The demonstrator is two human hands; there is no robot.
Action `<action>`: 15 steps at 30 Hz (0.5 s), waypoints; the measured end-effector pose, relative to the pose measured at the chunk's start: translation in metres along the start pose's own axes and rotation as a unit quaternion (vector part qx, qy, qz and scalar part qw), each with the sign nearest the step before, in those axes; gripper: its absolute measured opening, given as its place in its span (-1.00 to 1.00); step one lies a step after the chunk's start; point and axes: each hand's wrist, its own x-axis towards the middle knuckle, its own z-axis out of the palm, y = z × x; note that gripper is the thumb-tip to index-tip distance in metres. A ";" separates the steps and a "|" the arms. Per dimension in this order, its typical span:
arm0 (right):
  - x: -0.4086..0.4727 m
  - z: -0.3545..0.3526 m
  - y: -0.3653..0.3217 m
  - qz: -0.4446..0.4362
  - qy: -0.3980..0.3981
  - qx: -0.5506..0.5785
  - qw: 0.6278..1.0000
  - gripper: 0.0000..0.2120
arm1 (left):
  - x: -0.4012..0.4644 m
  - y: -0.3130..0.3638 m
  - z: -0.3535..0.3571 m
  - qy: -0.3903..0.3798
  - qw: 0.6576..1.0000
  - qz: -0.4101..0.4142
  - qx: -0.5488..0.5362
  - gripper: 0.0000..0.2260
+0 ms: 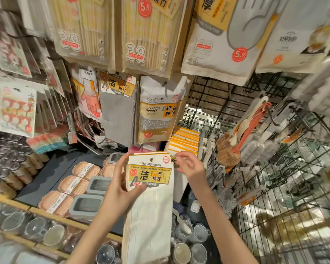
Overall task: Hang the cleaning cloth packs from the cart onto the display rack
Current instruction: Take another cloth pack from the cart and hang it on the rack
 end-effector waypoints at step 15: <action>-0.009 -0.001 -0.034 -0.007 -0.117 -0.119 0.986 -0.69 | -0.003 -0.004 0.010 0.024 1.000 0.004 0.015 -0.40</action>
